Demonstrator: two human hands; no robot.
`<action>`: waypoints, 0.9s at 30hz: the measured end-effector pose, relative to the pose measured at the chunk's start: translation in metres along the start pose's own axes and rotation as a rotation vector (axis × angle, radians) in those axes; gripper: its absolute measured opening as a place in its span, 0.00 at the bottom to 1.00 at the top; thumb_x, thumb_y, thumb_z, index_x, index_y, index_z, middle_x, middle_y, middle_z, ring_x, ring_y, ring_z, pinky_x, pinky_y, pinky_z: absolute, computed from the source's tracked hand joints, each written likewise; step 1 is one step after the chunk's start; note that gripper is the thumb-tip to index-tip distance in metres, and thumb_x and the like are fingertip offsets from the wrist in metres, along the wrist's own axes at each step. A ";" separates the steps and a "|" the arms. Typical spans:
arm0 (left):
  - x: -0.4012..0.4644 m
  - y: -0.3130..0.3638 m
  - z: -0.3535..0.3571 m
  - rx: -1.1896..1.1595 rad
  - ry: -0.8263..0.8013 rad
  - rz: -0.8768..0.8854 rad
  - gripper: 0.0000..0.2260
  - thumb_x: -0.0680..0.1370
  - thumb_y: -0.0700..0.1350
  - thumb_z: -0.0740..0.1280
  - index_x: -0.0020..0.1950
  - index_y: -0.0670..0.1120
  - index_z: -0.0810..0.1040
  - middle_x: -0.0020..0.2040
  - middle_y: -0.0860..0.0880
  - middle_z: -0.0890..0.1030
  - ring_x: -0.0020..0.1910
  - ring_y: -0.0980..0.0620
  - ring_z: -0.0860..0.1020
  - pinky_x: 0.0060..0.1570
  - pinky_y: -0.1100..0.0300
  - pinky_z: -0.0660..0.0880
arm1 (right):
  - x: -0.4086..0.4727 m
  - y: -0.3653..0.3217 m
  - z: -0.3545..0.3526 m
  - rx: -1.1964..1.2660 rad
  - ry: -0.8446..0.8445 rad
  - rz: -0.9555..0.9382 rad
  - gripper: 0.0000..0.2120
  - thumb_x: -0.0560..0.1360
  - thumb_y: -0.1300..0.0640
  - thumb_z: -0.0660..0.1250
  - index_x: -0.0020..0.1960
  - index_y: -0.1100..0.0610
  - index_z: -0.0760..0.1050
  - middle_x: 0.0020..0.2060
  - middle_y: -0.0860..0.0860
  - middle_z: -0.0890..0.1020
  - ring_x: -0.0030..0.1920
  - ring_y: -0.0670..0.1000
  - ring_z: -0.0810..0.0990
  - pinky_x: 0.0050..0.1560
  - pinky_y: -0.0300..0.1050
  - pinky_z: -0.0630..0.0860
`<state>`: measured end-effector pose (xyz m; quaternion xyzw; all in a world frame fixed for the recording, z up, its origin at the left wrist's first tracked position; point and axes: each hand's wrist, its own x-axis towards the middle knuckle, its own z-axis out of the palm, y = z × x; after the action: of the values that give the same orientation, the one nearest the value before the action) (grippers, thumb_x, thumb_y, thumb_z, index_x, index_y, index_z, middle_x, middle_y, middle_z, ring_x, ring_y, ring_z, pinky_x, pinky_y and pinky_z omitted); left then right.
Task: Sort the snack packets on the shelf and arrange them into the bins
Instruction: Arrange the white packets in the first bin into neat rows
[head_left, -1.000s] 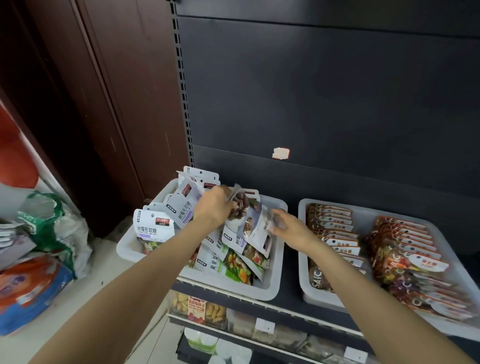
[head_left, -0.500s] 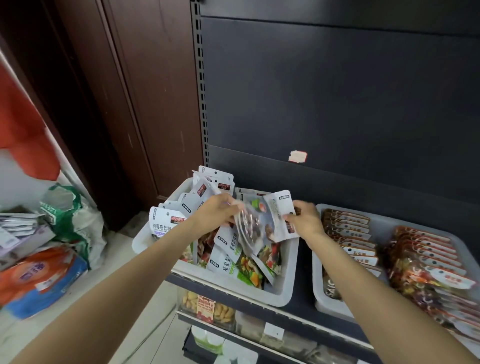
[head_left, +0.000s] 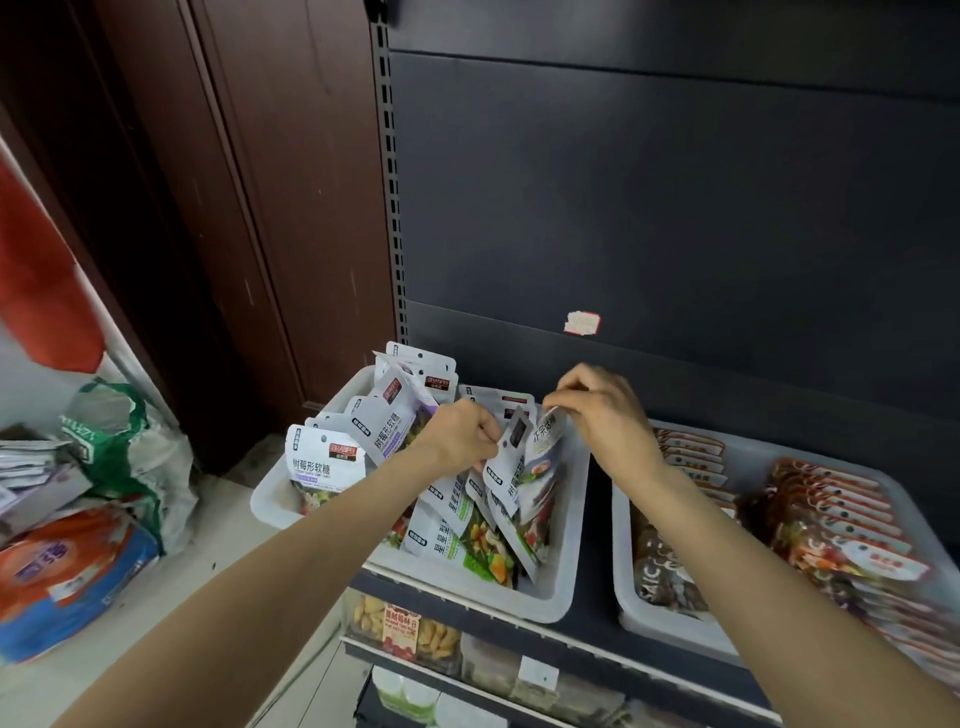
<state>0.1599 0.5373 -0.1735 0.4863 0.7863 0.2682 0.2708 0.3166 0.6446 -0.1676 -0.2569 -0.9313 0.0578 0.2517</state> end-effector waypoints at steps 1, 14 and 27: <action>0.000 0.001 0.000 0.001 -0.001 -0.005 0.05 0.76 0.34 0.65 0.46 0.42 0.80 0.35 0.50 0.78 0.31 0.58 0.76 0.45 0.62 0.79 | 0.002 -0.004 -0.006 -0.017 -0.056 -0.014 0.11 0.72 0.66 0.69 0.51 0.55 0.82 0.50 0.52 0.77 0.55 0.58 0.71 0.50 0.46 0.68; -0.002 0.000 0.004 -0.046 -0.009 0.147 0.10 0.77 0.44 0.68 0.58 0.46 0.81 0.54 0.50 0.82 0.52 0.55 0.78 0.52 0.68 0.71 | 0.013 -0.011 0.008 -0.153 -0.463 0.025 0.14 0.75 0.63 0.66 0.57 0.50 0.77 0.54 0.51 0.71 0.57 0.55 0.70 0.53 0.46 0.69; -0.001 -0.006 0.017 0.197 -0.017 -0.042 0.04 0.77 0.36 0.63 0.46 0.42 0.78 0.47 0.47 0.75 0.49 0.50 0.76 0.55 0.63 0.73 | -0.003 0.003 0.008 -0.217 -0.479 -0.043 0.19 0.76 0.65 0.63 0.61 0.47 0.76 0.57 0.46 0.79 0.65 0.50 0.71 0.72 0.43 0.58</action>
<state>0.1680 0.5366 -0.1900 0.4960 0.8167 0.1797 0.2338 0.3164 0.6456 -0.1764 -0.2416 -0.9703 0.0114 -0.0037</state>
